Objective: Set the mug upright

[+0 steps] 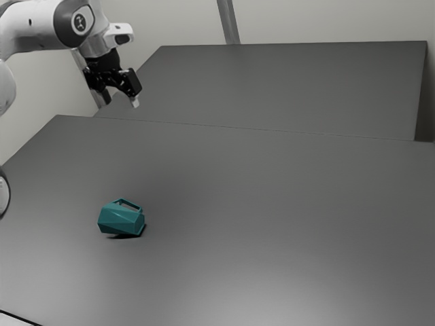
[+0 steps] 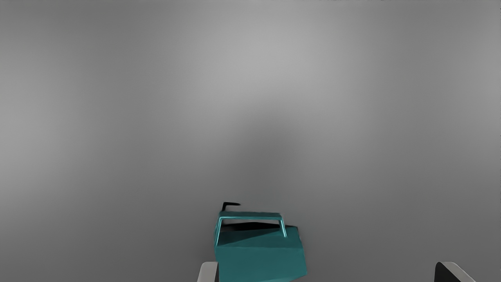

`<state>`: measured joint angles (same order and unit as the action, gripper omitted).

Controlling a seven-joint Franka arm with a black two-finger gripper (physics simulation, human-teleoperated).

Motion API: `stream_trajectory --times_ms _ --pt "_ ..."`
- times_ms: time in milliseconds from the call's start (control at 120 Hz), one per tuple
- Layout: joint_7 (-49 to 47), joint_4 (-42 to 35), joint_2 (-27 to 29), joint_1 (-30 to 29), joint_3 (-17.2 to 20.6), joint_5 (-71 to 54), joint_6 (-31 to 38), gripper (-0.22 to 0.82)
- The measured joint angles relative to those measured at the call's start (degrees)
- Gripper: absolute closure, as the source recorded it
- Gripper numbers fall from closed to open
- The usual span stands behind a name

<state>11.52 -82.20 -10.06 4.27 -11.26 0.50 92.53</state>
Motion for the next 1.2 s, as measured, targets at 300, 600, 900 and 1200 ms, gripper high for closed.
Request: stream_trajectory --times_ms 300,600,900,1200 --pt "-0.49 -15.92 8.21 -0.11 -0.94 0.42 8.08 0.00" --pt "5.63 -41.99 20.99 -12.95 1.71 18.61 27.44 0.00" --pt "28.74 -51.08 18.92 -25.60 4.22 35.89 35.37 0.00" --pt "49.99 -56.09 16.42 -28.25 8.85 43.08 37.95 0.00"
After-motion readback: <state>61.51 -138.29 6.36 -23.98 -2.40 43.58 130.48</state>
